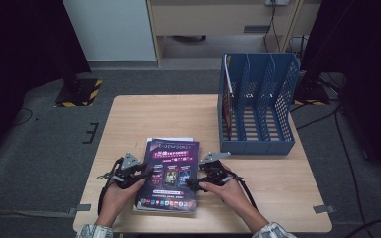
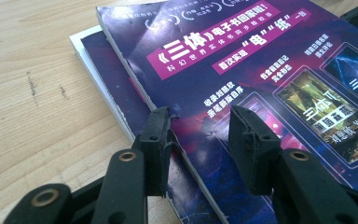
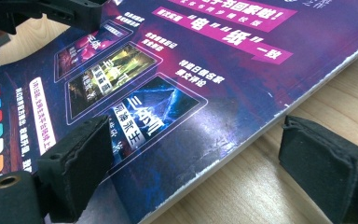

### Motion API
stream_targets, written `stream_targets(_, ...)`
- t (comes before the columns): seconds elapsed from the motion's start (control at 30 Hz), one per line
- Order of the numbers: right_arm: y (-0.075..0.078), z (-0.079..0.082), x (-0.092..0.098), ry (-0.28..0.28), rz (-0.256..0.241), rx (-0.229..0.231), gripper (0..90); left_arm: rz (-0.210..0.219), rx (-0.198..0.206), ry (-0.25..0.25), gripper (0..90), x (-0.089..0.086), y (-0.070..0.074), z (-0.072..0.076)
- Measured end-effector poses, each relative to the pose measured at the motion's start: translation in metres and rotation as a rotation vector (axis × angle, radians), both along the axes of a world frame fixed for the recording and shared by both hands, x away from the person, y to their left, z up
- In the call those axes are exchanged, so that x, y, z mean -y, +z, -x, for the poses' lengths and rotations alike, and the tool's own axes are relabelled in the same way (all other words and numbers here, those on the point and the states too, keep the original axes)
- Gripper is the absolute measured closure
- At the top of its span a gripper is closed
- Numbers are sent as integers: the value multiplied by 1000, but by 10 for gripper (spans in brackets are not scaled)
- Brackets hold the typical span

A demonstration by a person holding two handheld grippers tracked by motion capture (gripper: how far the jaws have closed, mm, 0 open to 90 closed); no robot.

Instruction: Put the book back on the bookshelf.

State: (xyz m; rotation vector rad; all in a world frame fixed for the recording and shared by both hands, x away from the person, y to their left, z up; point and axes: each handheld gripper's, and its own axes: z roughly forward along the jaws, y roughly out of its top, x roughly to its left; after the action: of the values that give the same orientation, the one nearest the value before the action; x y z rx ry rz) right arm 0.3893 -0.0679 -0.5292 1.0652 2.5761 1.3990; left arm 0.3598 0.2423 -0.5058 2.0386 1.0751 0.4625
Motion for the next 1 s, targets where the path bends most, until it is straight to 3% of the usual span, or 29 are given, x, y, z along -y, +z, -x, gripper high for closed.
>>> stream_targets(0.13,-3,-2,-1,5,-23,-15,101,1,0,1,582,0,0,0)
stream_targets(0.4,0,-2,-2,-11,-12,-9,115,4,-2,2,582,0,0,0)
stream_targets(0.7,18,-4,-6,-27,-27,34,137,10,-4,7,581,-2,-1,1)
stream_targets(1.0,33,-21,-21,-22,-16,44,144,24,-7,10,580,-5,-1,1)
